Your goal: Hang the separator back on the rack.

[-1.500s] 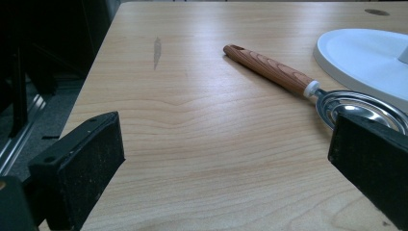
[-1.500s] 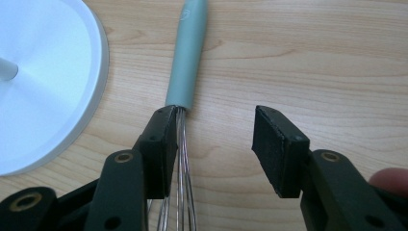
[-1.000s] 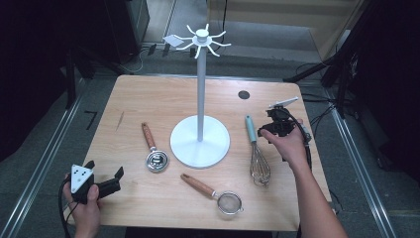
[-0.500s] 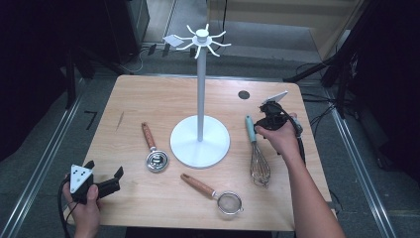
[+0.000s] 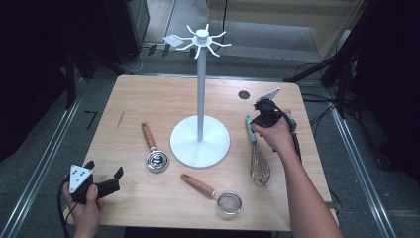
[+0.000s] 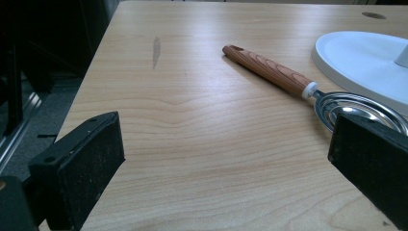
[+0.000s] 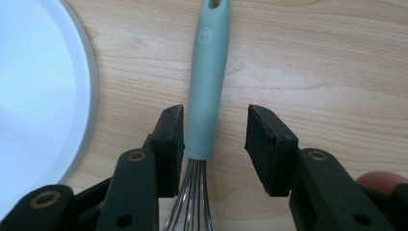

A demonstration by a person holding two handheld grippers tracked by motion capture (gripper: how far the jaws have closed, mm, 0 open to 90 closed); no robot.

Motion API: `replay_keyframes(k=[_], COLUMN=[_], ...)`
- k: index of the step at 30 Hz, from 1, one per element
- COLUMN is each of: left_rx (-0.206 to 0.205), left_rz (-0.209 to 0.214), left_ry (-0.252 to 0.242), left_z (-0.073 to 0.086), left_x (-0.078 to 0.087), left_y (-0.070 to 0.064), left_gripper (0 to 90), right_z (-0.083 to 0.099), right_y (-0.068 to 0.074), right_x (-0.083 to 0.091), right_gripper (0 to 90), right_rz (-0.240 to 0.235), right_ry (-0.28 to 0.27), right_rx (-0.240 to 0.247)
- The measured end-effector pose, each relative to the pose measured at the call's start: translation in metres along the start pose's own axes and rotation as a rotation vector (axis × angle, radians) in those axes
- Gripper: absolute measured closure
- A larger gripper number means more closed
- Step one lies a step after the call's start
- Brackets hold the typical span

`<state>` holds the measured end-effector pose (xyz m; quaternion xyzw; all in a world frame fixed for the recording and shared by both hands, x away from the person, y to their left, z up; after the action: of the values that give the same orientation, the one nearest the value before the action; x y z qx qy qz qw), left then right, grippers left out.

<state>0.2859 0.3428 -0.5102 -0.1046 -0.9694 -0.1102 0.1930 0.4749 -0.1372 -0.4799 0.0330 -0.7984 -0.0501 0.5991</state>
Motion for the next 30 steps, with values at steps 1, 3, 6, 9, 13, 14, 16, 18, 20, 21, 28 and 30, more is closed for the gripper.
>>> replay_keyframes(k=[1,3,6,9,13,14,16,18,20,21,28,30], left_rx=[0.003,0.004,0.008,0.01,0.011,0.012,0.013,0.013,0.011,0.011,0.011,0.012], left_rz=[0.001,0.001,0.006,0.008,0.008,0.012,0.012,0.011,0.011,0.009,0.006,0.007], left_ry=[0.0,-0.002,-0.001,-0.006,-0.01,-0.008,-0.006,-0.004,-0.002,-0.001,0.009,0.013], left_z=[0.0,0.0,0.0,0.0,0.0,0.0,0.0,0.0,0.0,0.0,-0.001,-0.001], left_x=[0.0,0.0,0.0,0.001,0.001,0.001,0.001,0.001,0.0,0.0,-0.004,-0.005], left_y=[0.0,0.0,0.0,0.0,0.001,0.001,0.001,0.001,0.001,0.001,0.001,0.001], left_gripper=[0.0,0.0,0.0,0.0,0.0,0.0,0.0,0.0,0.0,0.0,0.0,0.0], right_z=[0.0,0.0,0.0,0.0,0.001,0.001,0.0,0.001,0.001,0.001,0.001,0.003], right_y=[0.001,0.002,0.002,0.002,0.003,0.006,0.008,0.01,0.011,0.011,0.01,0.009], right_x=[-0.001,-0.003,-0.005,-0.006,-0.01,-0.013,-0.016,-0.021,-0.026,-0.028,-0.038,-0.044], right_gripper=[61.7,61.7,61.7,62.0,62.8,63.4,64.4,65.6,66.2,66.2,69.1,69.7], right_rz=[0.007,0.019,0.027,0.031,0.033,0.037,0.043,0.052,0.065,0.064,0.098,0.093], right_ry=[0.007,0.022,0.034,0.051,0.072,0.08,0.094,0.113,0.136,0.148,0.188,0.205], right_rx=[-0.002,-0.004,-0.012,-0.023,-0.028,-0.021,-0.029,-0.04,-0.039,-0.037,-0.051,-0.076])
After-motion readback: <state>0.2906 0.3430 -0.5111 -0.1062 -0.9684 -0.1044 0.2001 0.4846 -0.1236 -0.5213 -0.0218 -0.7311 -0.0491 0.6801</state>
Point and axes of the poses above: each handheld gripper's, and its own axes: x roughly backward along the jaws, z roughly out of its underside, y roughly to its left, the point moved 7 cm from there along -x, roughly forward along the jaws, and after that the axes turned 13 degrees about -x, right-handed, at the moved point
